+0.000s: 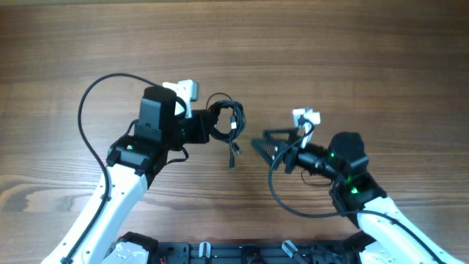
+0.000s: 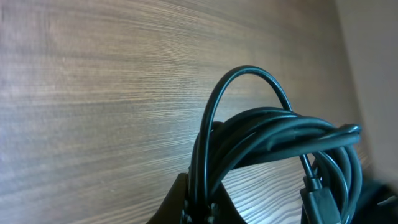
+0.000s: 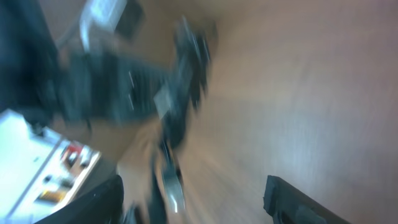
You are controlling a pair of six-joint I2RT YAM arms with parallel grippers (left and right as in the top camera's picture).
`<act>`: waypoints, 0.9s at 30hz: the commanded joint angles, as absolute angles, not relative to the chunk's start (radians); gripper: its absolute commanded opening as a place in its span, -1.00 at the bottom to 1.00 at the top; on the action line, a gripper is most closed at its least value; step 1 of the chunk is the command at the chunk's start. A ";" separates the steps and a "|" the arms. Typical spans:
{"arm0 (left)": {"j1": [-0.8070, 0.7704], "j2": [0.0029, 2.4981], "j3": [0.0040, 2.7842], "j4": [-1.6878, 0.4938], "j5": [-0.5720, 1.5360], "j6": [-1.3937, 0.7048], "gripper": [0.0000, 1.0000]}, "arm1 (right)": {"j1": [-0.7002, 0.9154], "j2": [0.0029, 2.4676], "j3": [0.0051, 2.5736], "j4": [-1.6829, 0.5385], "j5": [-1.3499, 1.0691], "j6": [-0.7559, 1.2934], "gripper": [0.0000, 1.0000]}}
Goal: Untangle cables
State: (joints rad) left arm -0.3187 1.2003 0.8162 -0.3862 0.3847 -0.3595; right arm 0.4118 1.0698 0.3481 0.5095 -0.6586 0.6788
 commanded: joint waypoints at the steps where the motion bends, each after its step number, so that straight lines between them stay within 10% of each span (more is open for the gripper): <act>1: -0.356 1.185 0.820 -0.382 0.369 -0.078 -0.92 | 0.418 1.085 0.467 0.464 -0.549 0.606 0.33; 4: -0.373 1.185 0.819 -0.377 0.369 -0.058 -0.92 | 0.418 1.135 0.500 0.402 -0.564 0.606 0.06; 17: -0.423 1.185 0.820 -0.385 0.384 0.102 -0.92 | 0.418 1.242 0.499 0.460 -0.734 0.680 0.00; 24: -0.437 1.185 0.820 -0.354 0.384 0.039 -0.90 | 0.444 1.242 0.499 0.459 -0.733 0.680 -0.91; 27: -0.437 1.185 0.820 -0.369 0.384 0.013 -0.14 | 0.444 1.242 0.499 0.460 -0.690 0.683 -0.91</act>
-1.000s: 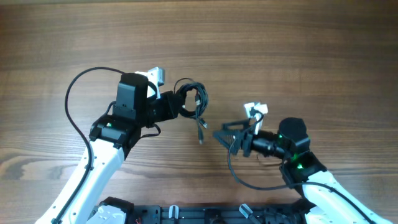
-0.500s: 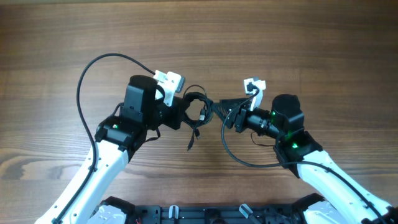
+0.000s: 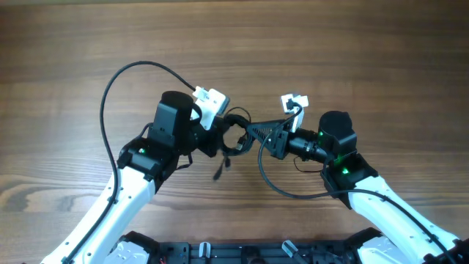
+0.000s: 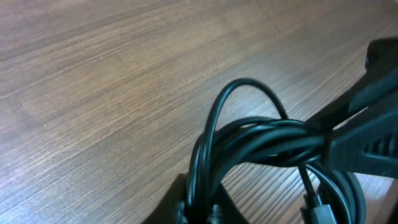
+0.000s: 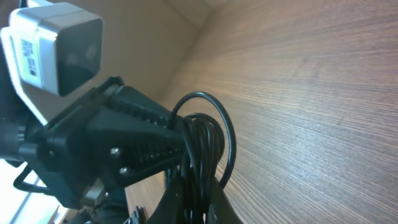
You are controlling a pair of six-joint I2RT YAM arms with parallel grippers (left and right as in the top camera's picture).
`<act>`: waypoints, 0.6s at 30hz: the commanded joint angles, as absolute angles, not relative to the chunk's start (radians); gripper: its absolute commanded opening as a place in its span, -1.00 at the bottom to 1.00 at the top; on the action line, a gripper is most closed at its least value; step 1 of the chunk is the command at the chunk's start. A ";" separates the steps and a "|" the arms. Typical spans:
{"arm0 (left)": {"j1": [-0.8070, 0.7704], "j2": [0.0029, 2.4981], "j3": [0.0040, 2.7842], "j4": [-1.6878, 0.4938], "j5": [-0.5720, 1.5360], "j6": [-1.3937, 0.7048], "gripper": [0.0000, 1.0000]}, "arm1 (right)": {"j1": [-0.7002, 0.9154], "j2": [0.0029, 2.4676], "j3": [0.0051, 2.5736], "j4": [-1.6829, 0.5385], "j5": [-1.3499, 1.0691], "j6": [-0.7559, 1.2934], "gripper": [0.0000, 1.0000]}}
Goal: Untangle cables
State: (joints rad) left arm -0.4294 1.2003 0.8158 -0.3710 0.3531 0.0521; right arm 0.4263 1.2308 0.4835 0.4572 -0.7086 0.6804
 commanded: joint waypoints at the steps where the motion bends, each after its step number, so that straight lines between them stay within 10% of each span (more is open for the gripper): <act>1: -0.437 1.185 0.820 -0.382 0.384 0.013 -0.05 | 0.444 1.242 0.499 0.460 -0.680 0.685 -0.91; 13: -0.436 1.261 0.819 -0.486 0.384 -0.196 -0.31 | 0.444 1.242 0.499 0.478 -0.668 0.711 -0.91; 18: -0.436 1.341 0.819 -0.421 0.384 -0.251 -0.92 | 0.444 1.242 0.499 0.472 -0.608 0.717 -0.91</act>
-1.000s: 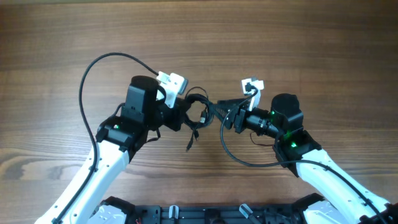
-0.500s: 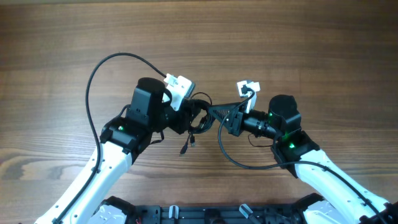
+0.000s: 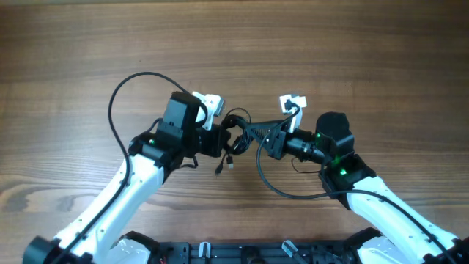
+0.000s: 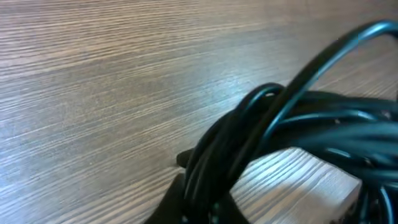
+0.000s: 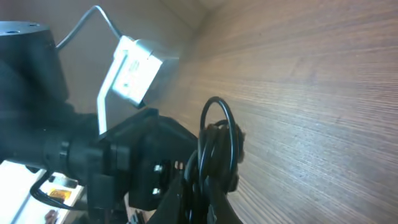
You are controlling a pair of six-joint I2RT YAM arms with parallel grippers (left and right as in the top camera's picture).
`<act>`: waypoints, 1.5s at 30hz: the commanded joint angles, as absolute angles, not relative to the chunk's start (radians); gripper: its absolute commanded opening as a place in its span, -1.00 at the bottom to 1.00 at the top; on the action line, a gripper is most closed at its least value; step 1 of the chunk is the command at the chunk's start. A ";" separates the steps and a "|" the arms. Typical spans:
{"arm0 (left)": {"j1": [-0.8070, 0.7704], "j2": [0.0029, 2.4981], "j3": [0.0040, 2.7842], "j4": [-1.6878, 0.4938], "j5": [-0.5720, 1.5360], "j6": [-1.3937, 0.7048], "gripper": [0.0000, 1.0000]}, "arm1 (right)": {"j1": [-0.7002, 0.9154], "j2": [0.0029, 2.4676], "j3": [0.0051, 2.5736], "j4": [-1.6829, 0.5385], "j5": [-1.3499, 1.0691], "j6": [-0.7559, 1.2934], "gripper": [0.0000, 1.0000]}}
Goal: Untangle cables
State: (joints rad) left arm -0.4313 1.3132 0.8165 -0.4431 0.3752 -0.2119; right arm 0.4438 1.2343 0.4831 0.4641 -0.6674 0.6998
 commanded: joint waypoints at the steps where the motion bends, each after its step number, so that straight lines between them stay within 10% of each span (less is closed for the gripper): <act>1: -0.431 1.338 0.820 -0.399 0.379 -0.243 -0.92 | 0.444 1.242 0.499 0.457 -0.580 0.714 -0.89; 3: -0.411 1.320 0.820 -0.369 0.343 -0.244 -0.92 | 0.442 1.242 0.499 0.408 -0.522 0.706 -0.74; 6: -0.344 1.246 0.820 -0.355 0.273 -0.252 -0.92 | 0.367 1.224 0.500 0.265 -0.539 0.681 0.99; 10: -0.301 1.182 0.820 -0.355 0.256 -0.275 -0.92 | 0.218 1.127 0.501 0.195 -0.789 0.720 1.00; 11: -0.301 1.182 0.820 -0.354 0.256 -0.279 -0.92 | 0.199 1.105 0.501 0.218 -0.858 0.755 0.99; 14: -0.301 1.184 0.820 -0.346 0.248 -0.387 -0.92 | 0.243 1.072 0.501 0.301 -0.893 0.848 -0.21; 20: -0.302 1.184 0.820 -0.339 0.211 -0.488 -0.92 | 0.547 1.124 0.501 0.323 -0.451 0.952 -0.91; 33: -0.459 1.184 0.820 -0.347 0.211 -0.491 -0.92 | 0.616 1.287 0.501 0.585 -0.360 1.026 -0.91; 45: -0.561 1.181 0.820 -0.326 0.281 -0.412 -0.92 | 0.616 1.287 0.501 0.390 -0.144 0.990 -0.91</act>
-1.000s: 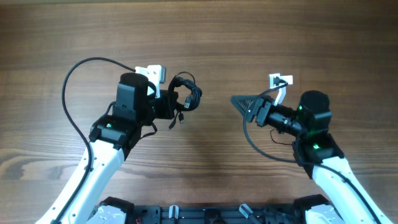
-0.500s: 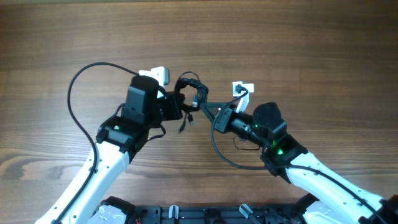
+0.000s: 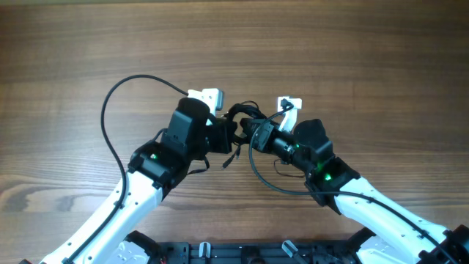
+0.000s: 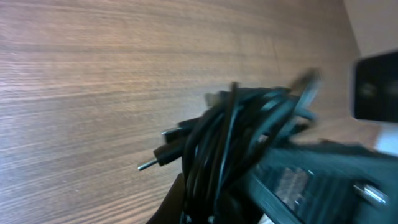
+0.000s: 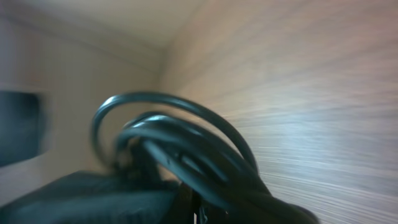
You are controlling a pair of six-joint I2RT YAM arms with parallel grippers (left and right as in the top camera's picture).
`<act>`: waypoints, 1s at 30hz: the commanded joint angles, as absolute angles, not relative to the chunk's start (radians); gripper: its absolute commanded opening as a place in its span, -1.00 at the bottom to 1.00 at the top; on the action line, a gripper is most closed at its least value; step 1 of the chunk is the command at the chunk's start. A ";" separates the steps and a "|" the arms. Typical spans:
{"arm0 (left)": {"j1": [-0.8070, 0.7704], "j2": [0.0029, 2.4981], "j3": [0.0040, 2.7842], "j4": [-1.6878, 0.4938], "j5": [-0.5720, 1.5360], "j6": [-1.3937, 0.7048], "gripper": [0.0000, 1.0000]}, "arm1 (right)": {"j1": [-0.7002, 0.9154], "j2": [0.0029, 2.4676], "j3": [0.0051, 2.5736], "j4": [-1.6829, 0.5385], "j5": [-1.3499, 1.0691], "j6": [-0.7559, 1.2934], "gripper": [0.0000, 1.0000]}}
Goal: Untangle cables
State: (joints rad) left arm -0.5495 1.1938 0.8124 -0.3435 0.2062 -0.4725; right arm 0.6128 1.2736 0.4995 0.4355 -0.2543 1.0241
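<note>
A bundle of black cables (image 3: 243,113) hangs between the two grippers at the table's middle. My left gripper (image 3: 229,132) is shut on it from the left. My right gripper (image 3: 254,133) is shut on it from the right, nearly touching the left one. One loose end (image 3: 229,159) dangles below. The left wrist view shows the cable bundle (image 4: 231,134) rising from the left gripper (image 4: 202,214), with a metal plug tip (image 4: 151,164) sticking out left and the right gripper's body (image 4: 323,180) close by. The right wrist view is blurred; the bundle's loops (image 5: 180,146) fill it above the right gripper (image 5: 200,214).
The wooden table (image 3: 381,59) stretches all round. The left arm's own cable (image 3: 108,103) arcs out to the left. The right arm's cable (image 3: 265,180) loops below its wrist. White camera mounts (image 3: 205,95) sit above each wrist.
The right gripper has moved left and now sits almost against the left gripper. The bundle sits a little farther back between them. Both still grip it.
At first the left gripper alone held the bundle, and the right gripper stood open, apart on the right. Then the right gripper was shut on the bundle too. Both kept hold, and now they are pressed close together.
</note>
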 commanded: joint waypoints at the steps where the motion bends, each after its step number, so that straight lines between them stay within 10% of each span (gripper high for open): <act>1: -0.559 1.177 0.820 -0.333 0.280 -0.377 -0.92 | 0.611 1.283 0.503 0.390 -0.146 0.968 -0.88; 6: -0.506 1.172 0.820 -0.374 0.155 -0.291 -0.92 | 0.530 1.134 0.529 0.329 -0.374 0.822 -0.44; 10: -0.432 1.172 0.820 -0.422 0.162 -0.249 -0.92 | 0.404 0.939 0.529 0.200 -0.628 0.630 0.79; 16: -0.416 1.172 0.819 -0.472 0.648 0.123 -0.92 | 0.390 0.966 0.529 0.068 -0.598 0.440 0.80; 24: -0.416 1.172 0.819 -0.525 0.658 0.143 -0.92 | 0.389 1.196 0.529 0.084 -0.617 0.445 0.48; 30: -0.416 1.172 0.819 -0.489 0.439 -0.067 -0.92 | 0.360 1.145 0.529 0.135 -0.547 0.653 0.85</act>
